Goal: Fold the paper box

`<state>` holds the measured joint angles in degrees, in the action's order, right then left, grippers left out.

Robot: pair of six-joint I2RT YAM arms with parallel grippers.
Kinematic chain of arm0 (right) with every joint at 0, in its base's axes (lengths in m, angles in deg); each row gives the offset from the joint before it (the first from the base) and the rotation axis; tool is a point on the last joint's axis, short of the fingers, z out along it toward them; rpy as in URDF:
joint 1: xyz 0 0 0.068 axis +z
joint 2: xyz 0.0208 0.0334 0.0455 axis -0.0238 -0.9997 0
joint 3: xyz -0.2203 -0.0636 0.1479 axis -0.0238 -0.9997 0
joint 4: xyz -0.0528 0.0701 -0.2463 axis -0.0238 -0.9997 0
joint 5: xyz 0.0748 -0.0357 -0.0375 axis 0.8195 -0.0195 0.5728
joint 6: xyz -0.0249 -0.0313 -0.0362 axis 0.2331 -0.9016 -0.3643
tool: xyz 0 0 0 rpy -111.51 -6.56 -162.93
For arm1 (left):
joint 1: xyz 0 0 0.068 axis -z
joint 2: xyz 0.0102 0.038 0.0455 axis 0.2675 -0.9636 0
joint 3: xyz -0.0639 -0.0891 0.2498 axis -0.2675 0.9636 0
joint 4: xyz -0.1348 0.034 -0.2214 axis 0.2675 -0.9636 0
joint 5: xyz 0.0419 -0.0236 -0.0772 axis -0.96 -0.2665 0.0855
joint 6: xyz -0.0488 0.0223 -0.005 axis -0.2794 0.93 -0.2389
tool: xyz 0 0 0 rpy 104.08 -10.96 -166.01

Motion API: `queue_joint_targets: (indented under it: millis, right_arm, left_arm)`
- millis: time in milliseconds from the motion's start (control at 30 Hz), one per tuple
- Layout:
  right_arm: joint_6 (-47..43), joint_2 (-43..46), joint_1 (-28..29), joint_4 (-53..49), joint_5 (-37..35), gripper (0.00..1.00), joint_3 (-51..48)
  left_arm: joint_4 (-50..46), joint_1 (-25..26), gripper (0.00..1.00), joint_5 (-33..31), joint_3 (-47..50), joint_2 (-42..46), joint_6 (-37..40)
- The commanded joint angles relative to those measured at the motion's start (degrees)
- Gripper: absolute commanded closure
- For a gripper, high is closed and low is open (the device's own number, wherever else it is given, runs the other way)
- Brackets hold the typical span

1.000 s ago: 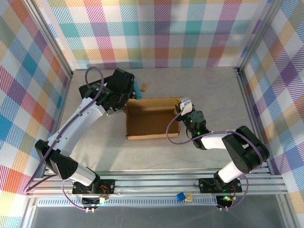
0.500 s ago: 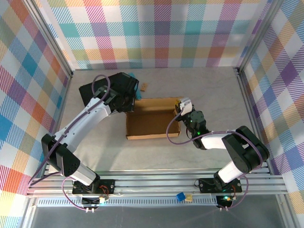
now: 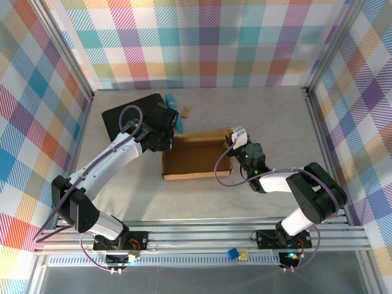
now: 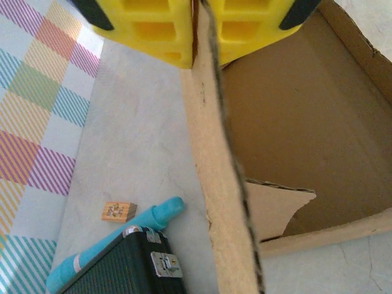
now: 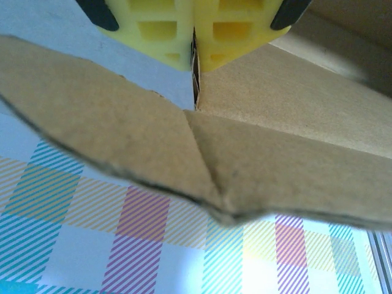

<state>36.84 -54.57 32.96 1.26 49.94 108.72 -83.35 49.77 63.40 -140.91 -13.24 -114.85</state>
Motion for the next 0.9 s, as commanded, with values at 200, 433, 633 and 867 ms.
queue_joint_targets:
  millis: [200,433,633,867]
  right_arm:
    - [1.6,3.3,0.5,-14.5,0.1,0.72,-2.4]
    - [9.8,18.1,0.4,-30.3,0.2,0.46,-2.5]
    - [19.8,32.3,0.5,-44.1,6.4,0.4,-2.8]
    - [28.5,44.5,0.5,-56.0,10.3,0.35,0.0]
  left_arm:
    - [0.6,2.6,0.99,-1.8,7.0,4.6,-2.6]
    - [3.8,4.0,1.0,-5.9,11.0,7.0,-2.1]
    - [5.9,5.0,1.0,-7.2,13.7,7.0,-2.2]
    - [7.1,5.4,1.0,-7.0,15.4,6.8,-1.6]
